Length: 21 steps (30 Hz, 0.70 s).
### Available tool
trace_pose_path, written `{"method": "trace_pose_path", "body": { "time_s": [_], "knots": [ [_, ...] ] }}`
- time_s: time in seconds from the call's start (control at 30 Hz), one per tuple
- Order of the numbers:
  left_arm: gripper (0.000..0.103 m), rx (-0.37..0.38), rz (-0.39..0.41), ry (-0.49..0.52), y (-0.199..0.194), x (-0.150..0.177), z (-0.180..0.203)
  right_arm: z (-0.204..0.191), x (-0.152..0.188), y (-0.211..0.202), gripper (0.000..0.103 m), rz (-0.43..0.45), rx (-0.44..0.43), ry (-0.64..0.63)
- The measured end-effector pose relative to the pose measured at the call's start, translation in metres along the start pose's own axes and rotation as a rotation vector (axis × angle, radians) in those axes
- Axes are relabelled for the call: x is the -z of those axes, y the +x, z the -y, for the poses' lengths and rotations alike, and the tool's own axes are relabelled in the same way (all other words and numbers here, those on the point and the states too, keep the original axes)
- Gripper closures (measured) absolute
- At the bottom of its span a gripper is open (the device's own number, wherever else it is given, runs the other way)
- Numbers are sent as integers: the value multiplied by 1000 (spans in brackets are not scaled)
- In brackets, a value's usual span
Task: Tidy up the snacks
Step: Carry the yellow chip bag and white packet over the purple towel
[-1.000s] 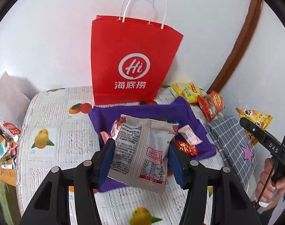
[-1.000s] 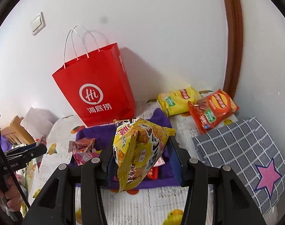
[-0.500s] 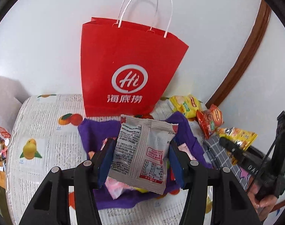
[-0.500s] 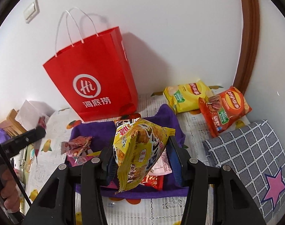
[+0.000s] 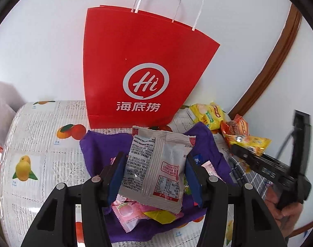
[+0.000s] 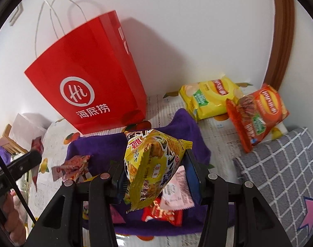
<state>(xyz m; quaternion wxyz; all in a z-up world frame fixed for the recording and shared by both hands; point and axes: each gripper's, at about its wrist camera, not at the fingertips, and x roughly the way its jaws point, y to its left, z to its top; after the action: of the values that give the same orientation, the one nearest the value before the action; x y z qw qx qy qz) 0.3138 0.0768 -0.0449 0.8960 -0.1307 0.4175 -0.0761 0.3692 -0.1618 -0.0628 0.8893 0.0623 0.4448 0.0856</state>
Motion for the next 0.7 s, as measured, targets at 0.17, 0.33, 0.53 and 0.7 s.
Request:
{"method": "trace_pose_path", "body": {
  "time_s": [0.17,0.33,0.53,0.7],
  "knots": [
    [49,-10,1,1,1,-1,-3,-12,-7,22,54,-29,-15,-15],
    [49,-23,-10,-19,5,-1,-9,-20,-11,39,54,-52,-35,-20],
    [49,-34,-18,-36,9,-2,-16,-24,-8,54,54,-103,-29,-44],
    [49,-37,-30,-51,13,-1,-20,-21,-6,55,54,-108,-8,-70]
  ]
}}
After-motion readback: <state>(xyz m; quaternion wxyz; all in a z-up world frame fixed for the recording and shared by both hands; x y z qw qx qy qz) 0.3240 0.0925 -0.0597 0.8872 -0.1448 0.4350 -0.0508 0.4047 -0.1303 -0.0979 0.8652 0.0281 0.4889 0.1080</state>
